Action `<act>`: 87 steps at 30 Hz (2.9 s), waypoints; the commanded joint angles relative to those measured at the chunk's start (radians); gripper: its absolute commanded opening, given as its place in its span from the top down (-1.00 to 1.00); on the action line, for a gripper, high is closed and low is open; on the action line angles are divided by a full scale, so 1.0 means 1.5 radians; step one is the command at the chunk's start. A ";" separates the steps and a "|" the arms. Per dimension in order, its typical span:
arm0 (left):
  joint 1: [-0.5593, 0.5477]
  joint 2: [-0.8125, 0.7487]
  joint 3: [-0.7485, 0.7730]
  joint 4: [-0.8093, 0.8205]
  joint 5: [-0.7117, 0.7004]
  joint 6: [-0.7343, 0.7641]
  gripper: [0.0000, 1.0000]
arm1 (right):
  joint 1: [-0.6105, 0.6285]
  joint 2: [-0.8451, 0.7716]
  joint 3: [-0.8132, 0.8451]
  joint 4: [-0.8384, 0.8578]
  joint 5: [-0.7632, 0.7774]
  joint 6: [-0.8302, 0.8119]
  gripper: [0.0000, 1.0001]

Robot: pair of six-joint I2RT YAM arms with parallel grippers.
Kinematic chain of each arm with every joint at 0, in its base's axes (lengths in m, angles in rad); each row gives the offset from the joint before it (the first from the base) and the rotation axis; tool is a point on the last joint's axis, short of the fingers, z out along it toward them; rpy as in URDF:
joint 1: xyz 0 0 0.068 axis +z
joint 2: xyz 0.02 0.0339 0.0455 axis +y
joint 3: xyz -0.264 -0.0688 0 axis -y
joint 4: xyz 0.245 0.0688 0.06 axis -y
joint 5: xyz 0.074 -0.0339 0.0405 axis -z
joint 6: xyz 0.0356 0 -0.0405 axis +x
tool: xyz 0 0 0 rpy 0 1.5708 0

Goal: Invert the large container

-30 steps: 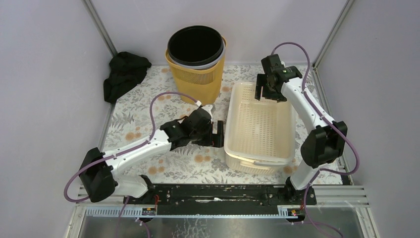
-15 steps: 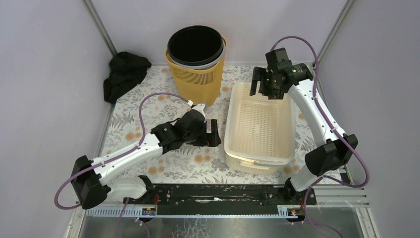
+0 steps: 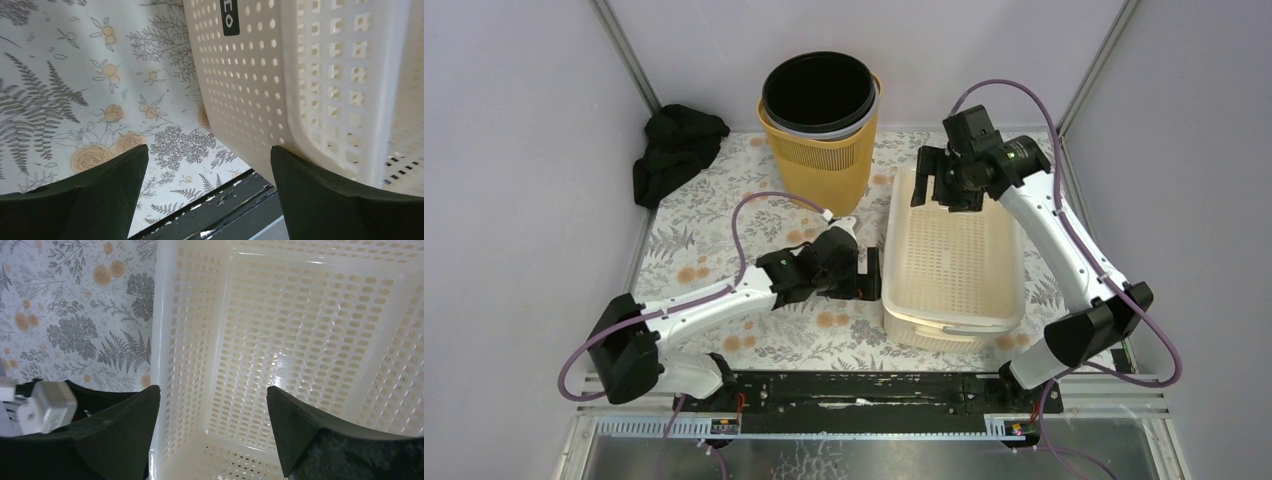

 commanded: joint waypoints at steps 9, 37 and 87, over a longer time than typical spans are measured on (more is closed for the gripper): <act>-0.079 0.059 0.047 0.056 -0.020 -0.023 -1.00 | 0.016 -0.084 -0.035 -0.050 0.009 0.008 -0.56; 0.038 -0.265 -0.100 -0.104 -0.075 -0.037 -1.00 | 0.218 0.086 0.049 -0.131 0.195 0.117 -0.31; 0.042 -0.242 -0.130 -0.086 -0.046 -0.039 -1.00 | 0.189 0.072 -0.067 -0.103 0.255 0.063 0.96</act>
